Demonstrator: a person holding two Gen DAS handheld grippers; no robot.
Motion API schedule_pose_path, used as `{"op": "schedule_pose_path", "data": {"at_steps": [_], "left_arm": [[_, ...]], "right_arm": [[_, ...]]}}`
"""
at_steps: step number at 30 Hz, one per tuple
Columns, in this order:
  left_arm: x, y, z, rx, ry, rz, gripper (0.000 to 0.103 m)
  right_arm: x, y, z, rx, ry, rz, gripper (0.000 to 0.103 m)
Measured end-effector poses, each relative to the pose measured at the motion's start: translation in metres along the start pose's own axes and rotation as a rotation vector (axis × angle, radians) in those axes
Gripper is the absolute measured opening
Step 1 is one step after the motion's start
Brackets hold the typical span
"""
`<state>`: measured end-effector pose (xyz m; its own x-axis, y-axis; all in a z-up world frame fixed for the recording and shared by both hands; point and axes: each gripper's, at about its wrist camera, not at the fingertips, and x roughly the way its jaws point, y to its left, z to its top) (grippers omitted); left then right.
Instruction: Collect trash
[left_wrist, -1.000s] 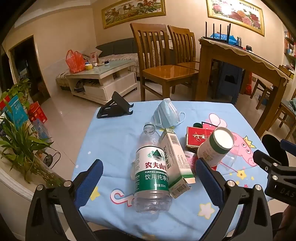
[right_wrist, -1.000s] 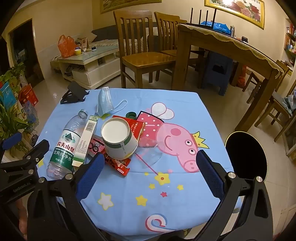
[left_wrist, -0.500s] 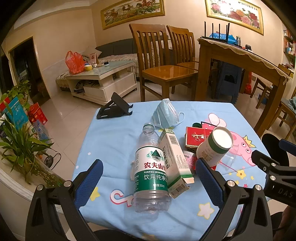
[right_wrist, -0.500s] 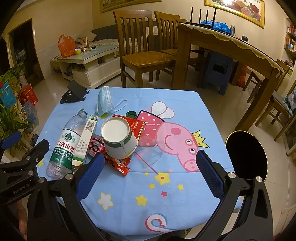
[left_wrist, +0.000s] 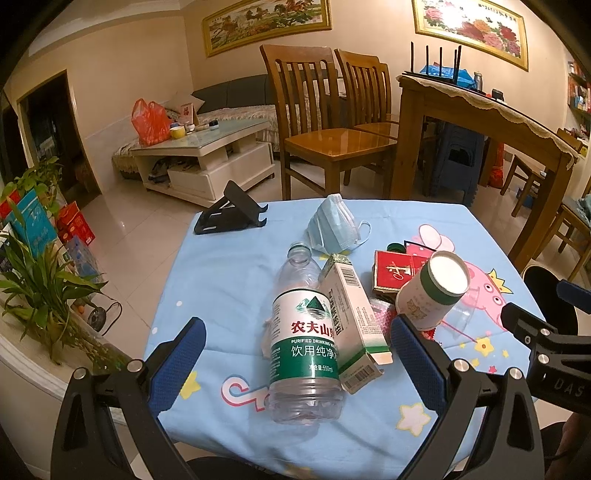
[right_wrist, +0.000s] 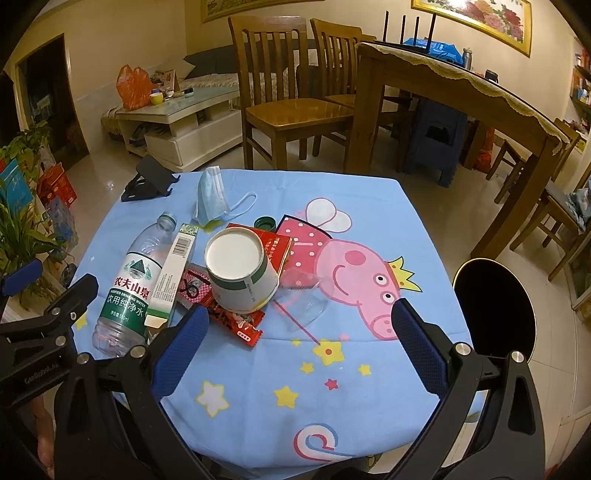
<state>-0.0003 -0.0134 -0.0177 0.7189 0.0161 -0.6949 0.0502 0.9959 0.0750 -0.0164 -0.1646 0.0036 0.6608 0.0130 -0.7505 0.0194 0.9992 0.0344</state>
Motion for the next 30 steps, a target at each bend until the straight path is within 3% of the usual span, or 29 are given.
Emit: {"op": "schedule_pose_path", "data": {"at_steps": [16,17,18,22,30], "left_arm": [[0.003,0.002,-0.001,-0.001,0.006,-0.001,0.097],[0.003,0.004,-0.002,-0.003,0.007,-0.002,0.097],[0.004,0.005,-0.003,-0.004,0.008,-0.001,0.097],[0.004,0.006,-0.004,-0.006,0.01,-0.003,0.097],[0.012,0.026,-0.007,-0.029,0.027,0.027,0.097]], "right_arm": [[0.003,0.001,-0.001,-0.018,0.037,-0.019,0.098],[0.003,0.001,-0.002,-0.018,0.034,-0.019,0.098],[0.002,0.001,-0.003,-0.007,-0.027,-0.008,0.098],[0.004,0.002,-0.005,-0.004,-0.02,-0.003,0.098],[0.004,0.011,0.002,-0.122,-0.008,-0.097,0.098]]}}
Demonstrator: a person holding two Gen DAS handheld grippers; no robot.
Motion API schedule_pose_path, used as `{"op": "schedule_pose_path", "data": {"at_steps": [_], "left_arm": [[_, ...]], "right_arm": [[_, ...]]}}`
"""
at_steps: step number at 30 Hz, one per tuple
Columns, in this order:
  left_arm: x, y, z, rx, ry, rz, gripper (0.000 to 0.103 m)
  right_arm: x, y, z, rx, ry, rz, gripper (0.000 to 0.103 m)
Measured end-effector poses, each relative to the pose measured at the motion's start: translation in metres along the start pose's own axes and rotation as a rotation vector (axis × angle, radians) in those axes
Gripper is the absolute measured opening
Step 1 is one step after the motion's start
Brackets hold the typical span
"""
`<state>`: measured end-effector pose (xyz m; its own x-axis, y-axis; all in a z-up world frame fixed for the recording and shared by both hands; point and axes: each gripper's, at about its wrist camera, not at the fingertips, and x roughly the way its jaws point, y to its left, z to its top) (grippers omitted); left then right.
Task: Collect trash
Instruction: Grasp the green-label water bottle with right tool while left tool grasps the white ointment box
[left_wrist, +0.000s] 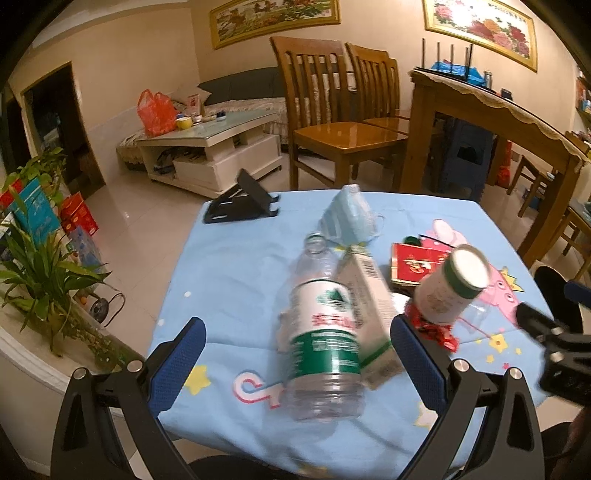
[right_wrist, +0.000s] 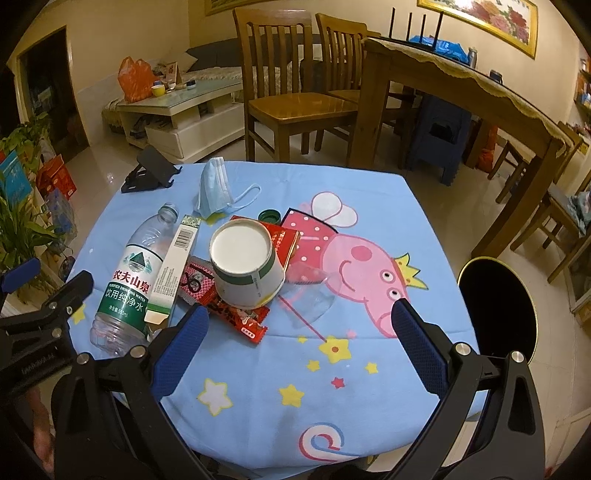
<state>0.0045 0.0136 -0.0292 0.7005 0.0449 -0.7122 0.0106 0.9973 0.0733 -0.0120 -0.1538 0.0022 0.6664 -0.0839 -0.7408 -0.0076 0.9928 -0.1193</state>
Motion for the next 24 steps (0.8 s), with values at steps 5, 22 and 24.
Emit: {"op": "schedule_pose_path", "data": {"at_steps": [5,22,24], "left_arm": [[0.019,0.048,-0.005,-0.067,0.027,0.106,0.097],[0.05,0.136,-0.032,-0.214,0.104,0.173,0.096],[0.052,0.144,-0.035,-0.228,0.11,0.175,0.096]], "right_arm": [[-0.009,0.004,0.02,-0.079,-0.024,0.202,0.098],[0.088,0.211,0.078,-0.267,0.219,0.498,0.09],[0.11,0.233,0.075,-0.27,0.279,0.486,0.081]]}}
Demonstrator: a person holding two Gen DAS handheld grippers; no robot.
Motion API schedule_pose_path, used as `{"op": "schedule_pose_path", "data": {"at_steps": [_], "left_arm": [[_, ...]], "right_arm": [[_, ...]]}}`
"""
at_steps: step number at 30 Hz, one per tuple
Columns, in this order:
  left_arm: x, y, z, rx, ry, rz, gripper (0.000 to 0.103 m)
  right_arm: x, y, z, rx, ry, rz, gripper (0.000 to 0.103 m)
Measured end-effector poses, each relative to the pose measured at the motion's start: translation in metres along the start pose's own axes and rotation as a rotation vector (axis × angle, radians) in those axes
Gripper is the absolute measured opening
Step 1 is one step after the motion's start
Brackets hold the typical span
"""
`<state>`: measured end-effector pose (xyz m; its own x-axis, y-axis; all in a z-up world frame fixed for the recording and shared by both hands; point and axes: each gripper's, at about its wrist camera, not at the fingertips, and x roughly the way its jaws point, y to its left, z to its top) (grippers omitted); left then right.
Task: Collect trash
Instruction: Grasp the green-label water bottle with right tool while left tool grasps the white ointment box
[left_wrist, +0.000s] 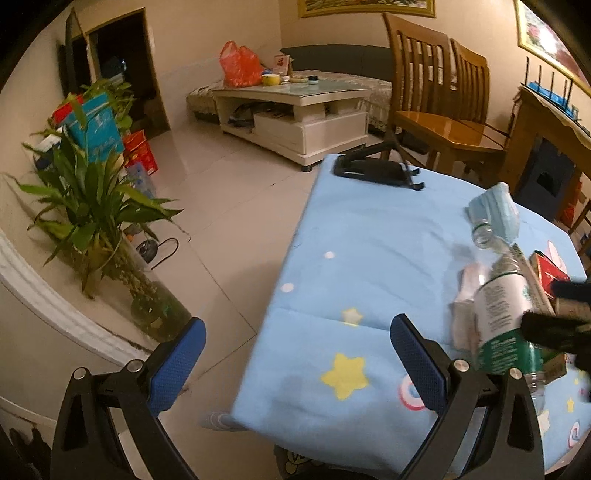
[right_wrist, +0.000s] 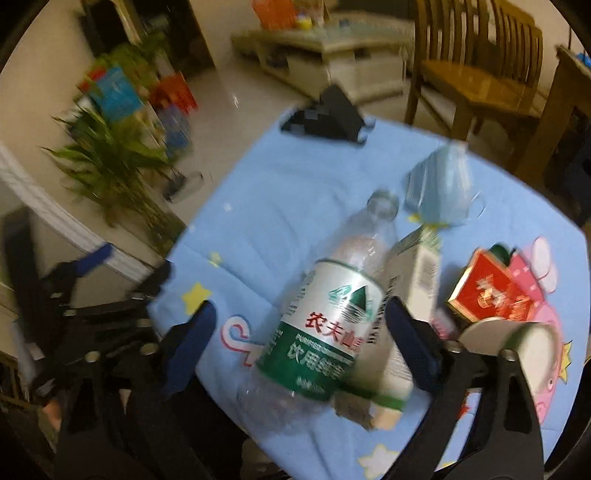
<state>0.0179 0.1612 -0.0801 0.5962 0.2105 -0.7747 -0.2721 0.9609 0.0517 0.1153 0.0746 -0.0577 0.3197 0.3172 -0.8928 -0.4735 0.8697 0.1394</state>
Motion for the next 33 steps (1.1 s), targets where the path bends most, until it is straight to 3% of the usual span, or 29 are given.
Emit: {"op": "schedule_pose_path", "data": {"at_steps": [2,7,8,13,20,25,29,33], "left_arm": [[0.003,0.005,-0.001,-0.008,0.005,0.005,0.096],[0.009,0.008,-0.002,-0.017,0.021,-0.004,0.097],[0.009,0.007,-0.002,-0.013,0.023,-0.006,0.097],[0.005,-0.006,-0.002,0.018,0.014,-0.019,0.097],[-0.001,-0.026,0.004,0.044,0.016,-0.083,0.097],[-0.009,-0.063,0.011,0.09,0.023,-0.185,0.097],[-0.015,-0.113,0.014,0.185,0.042,-0.297,0.097],[-0.008,-0.17,0.009,0.304,0.074,-0.348,0.097]], "right_arm": [[0.025,0.003,0.004,0.022,0.043,-0.067,0.081],[0.056,-0.003,0.012,0.054,0.084,-0.113,0.078],[0.06,-0.001,0.015,0.066,0.08,-0.109,0.072],[0.046,-0.01,0.009,0.115,0.06,-0.002,0.069],[-0.037,-0.077,-0.004,0.298,-0.134,0.243,0.064],[-0.076,-0.14,-0.037,0.38,-0.178,0.297,0.064],[-0.121,-0.185,-0.062,0.434,-0.289,0.333,0.064],[-0.162,-0.227,-0.097,0.493,-0.386,0.317,0.064]]}}
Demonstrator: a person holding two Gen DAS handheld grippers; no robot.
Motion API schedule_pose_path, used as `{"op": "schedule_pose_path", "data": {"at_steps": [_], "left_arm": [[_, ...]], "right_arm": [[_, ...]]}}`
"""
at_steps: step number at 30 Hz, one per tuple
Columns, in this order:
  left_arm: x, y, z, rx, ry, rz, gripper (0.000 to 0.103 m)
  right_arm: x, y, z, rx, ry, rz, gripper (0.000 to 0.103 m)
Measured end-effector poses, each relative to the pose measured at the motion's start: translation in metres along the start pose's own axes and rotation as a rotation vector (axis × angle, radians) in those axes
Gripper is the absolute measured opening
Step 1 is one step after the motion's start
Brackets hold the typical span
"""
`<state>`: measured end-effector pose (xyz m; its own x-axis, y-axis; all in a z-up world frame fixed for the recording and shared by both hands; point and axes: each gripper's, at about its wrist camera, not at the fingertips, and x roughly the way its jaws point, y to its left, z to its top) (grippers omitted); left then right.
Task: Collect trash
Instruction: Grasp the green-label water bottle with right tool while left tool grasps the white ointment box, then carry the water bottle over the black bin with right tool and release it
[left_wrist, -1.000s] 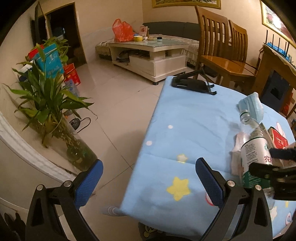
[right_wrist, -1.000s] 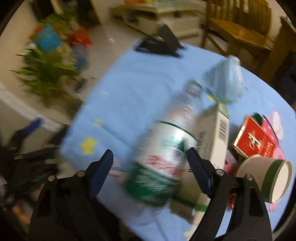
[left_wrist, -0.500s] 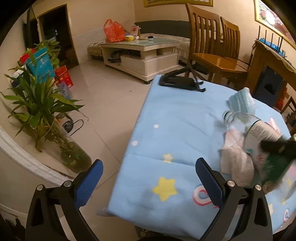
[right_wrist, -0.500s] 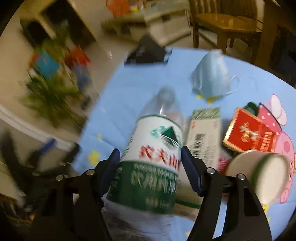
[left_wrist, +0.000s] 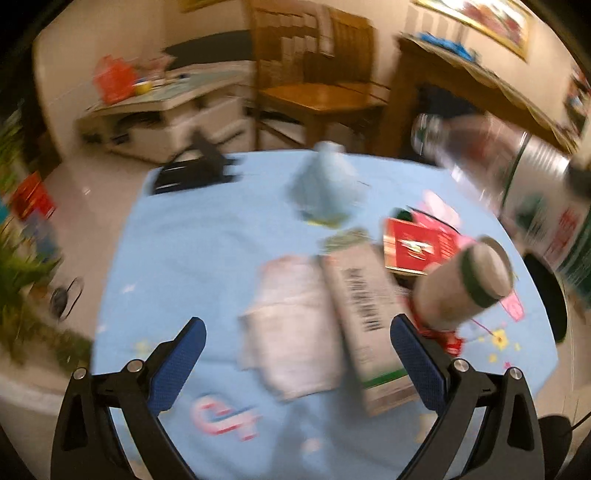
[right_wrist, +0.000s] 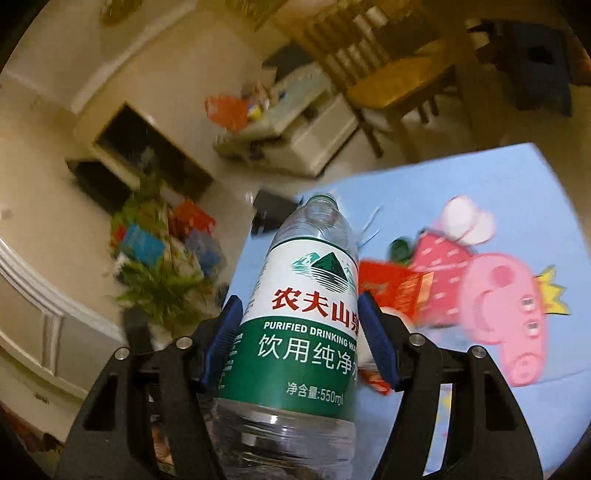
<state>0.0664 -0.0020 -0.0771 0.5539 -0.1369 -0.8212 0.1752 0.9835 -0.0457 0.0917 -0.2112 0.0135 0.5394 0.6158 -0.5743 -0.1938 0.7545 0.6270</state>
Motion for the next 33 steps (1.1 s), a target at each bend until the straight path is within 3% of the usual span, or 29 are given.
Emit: {"op": "schedule_pose_path", "data": {"at_steps": [4,5,6,7,8,19,24,29,33], "left_arm": [[0.037,-0.035,0.006,0.061,0.076,0.006,0.095],[0.044,-0.038,0.006,0.064,0.094,0.006,0.091],[0.053,-0.041,0.005,0.065,0.123,-0.003,0.068],[0.058,-0.043,0.005,0.064,0.152,-0.021,0.051],[0.063,-0.042,0.004,0.061,0.175,-0.03,0.048],[0.006,-0.004,0.011,-0.031,0.09,0.031,0.048],[-0.004,-0.024,0.018,-0.01,0.089,0.037,0.048],[-0.021,-0.081,0.034,0.106,0.03,0.011,0.049],[-0.039,-0.152,0.049,0.247,-0.041,-0.04,0.049]], "right_arm": [[-0.042,-0.038,-0.002,0.047,-0.059,-0.012,0.064],[-0.05,-0.048,-0.004,0.062,-0.069,-0.013,0.064],[-0.056,-0.056,-0.007,0.07,-0.075,-0.014,0.064],[-0.062,-0.065,-0.008,0.08,-0.082,-0.012,0.064],[-0.066,-0.073,-0.009,0.09,-0.086,-0.011,0.064],[-0.079,-0.131,-0.023,0.148,-0.126,0.014,0.064],[-0.099,-0.176,-0.023,0.224,-0.192,-0.052,0.064],[-0.154,-0.238,-0.03,0.306,-0.318,-0.263,0.064],[-0.178,-0.281,-0.044,0.342,-0.351,-0.478,0.064]]}}
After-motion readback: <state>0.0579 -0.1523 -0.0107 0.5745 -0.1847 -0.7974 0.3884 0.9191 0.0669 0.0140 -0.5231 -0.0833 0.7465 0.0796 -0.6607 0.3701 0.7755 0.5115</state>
